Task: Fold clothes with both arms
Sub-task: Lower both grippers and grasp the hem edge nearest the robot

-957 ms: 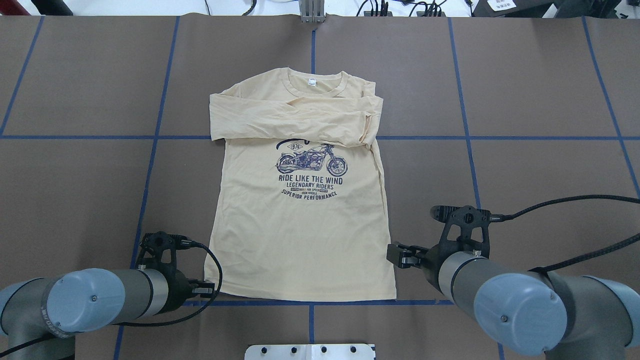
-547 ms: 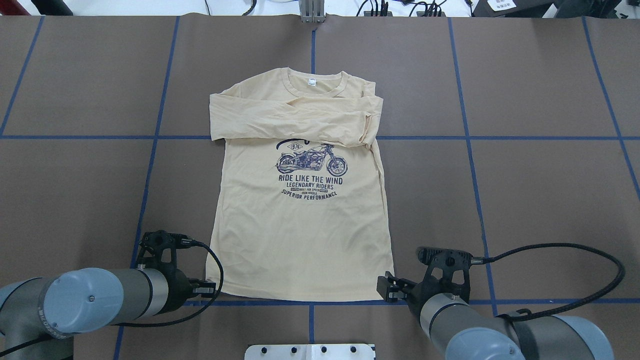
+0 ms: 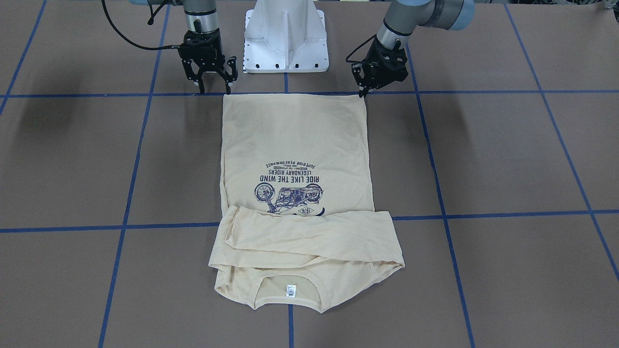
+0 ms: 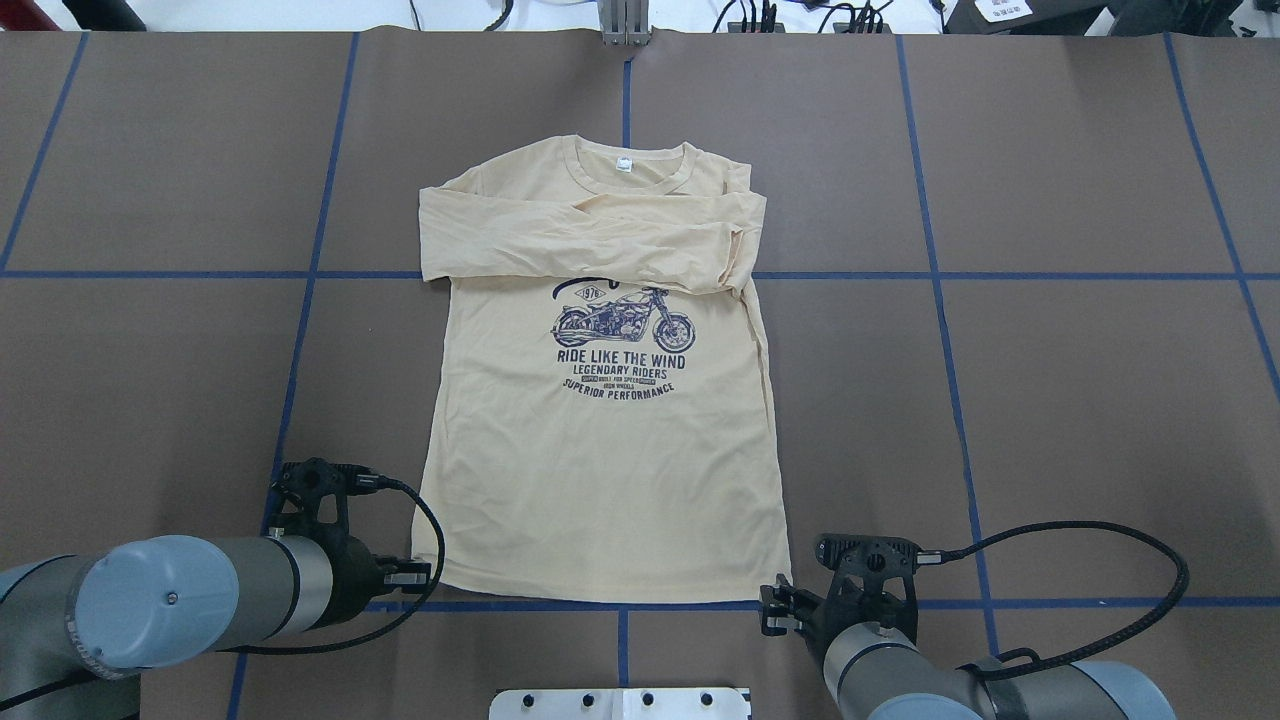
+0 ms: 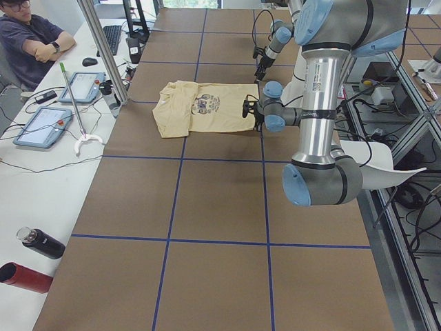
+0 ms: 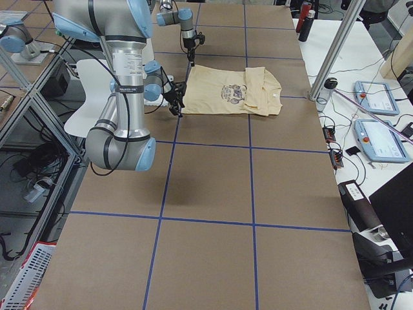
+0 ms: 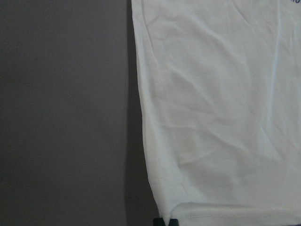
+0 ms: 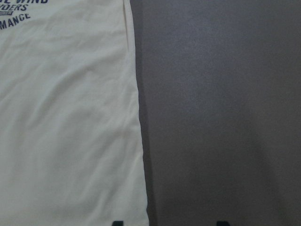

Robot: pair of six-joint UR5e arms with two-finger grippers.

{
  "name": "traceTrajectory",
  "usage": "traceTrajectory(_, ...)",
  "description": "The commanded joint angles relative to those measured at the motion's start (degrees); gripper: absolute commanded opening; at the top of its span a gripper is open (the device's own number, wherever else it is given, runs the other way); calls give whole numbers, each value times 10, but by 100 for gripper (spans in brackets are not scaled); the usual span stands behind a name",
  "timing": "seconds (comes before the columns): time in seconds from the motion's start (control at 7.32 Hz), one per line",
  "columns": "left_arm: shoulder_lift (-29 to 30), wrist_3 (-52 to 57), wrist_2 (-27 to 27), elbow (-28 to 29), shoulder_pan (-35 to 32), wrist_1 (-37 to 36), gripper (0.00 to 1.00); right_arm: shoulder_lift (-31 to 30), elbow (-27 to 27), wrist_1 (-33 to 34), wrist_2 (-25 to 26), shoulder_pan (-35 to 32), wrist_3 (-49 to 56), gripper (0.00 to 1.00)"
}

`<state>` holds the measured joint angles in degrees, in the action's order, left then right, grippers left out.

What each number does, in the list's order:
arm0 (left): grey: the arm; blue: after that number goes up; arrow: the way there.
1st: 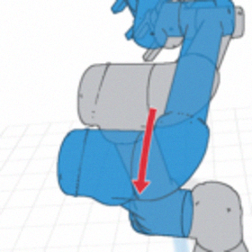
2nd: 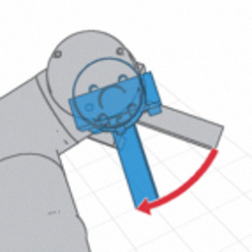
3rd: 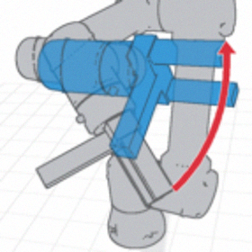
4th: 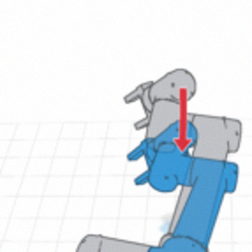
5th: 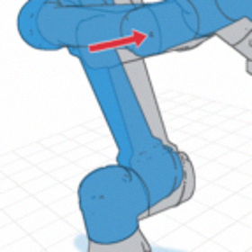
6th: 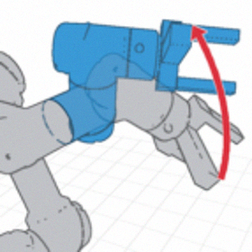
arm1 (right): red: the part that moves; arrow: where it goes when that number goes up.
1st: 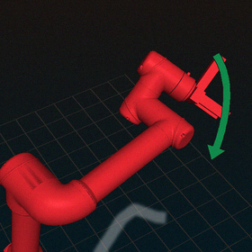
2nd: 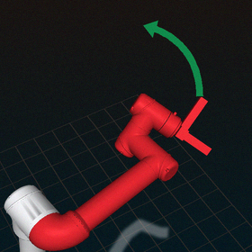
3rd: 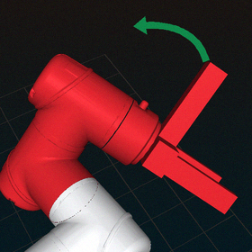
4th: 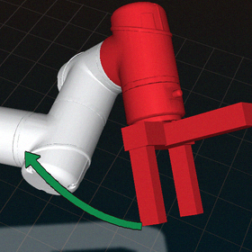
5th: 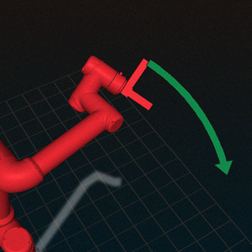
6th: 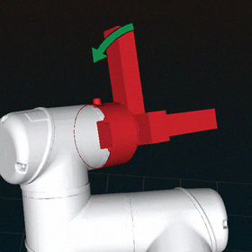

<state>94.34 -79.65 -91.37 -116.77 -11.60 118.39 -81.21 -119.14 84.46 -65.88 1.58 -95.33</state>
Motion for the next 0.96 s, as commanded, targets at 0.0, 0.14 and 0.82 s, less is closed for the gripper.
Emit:
traceTrajectory(0.0, -1, -4, 0, -1, 0, 0, 0, 37, 29, 0, 1, 2, 1, 55)
traceTrajectory(0.14, -1, -4, 0, -2, 0, 0, 0, 43, 35, 0, 1, 1, 2, 55)
traceTrajectory(0.82, 0, -4, 0, -3, 0, 0, 0, 41, 38, 3, 0, -5, 6, 31)
